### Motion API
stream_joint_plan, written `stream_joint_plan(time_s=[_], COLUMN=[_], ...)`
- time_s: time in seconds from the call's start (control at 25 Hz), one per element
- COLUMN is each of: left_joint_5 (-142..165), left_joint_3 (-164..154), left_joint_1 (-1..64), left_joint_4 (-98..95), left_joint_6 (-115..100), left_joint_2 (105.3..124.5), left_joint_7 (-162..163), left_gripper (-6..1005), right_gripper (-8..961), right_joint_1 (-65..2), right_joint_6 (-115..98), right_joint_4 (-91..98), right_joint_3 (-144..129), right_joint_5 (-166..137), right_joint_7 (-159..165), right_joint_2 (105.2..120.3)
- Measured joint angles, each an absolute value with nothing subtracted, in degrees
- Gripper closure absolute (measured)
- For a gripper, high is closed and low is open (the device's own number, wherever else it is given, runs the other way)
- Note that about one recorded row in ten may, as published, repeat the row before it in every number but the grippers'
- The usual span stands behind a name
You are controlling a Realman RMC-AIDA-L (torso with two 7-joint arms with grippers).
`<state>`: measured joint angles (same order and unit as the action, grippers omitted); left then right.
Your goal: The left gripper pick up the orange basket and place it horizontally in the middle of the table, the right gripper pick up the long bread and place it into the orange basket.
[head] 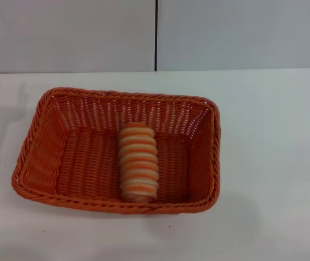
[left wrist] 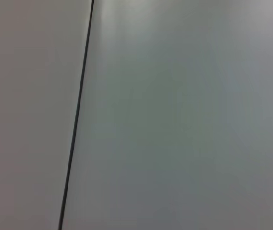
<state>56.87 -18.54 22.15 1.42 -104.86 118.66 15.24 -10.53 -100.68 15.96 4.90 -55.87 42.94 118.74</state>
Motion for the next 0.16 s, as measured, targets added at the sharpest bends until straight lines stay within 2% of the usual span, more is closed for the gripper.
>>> stream_joint_plan(time_s=[0.16], left_joint_5=[56.9], left_joint_3=[-18.4], left_joint_1=[22.0], left_joint_4=[1.5], left_joint_6=[-105.1], left_joint_2=[118.65], left_joint_7=[15.3], left_gripper=[429], right_gripper=[387], right_joint_1=[-10.7], right_joint_6=[-99.8], right_joint_4=[15.0], right_joint_3=[5.2], right_joint_5=[-55.8], right_joint_7=[42.9], right_joint_2=[118.64])
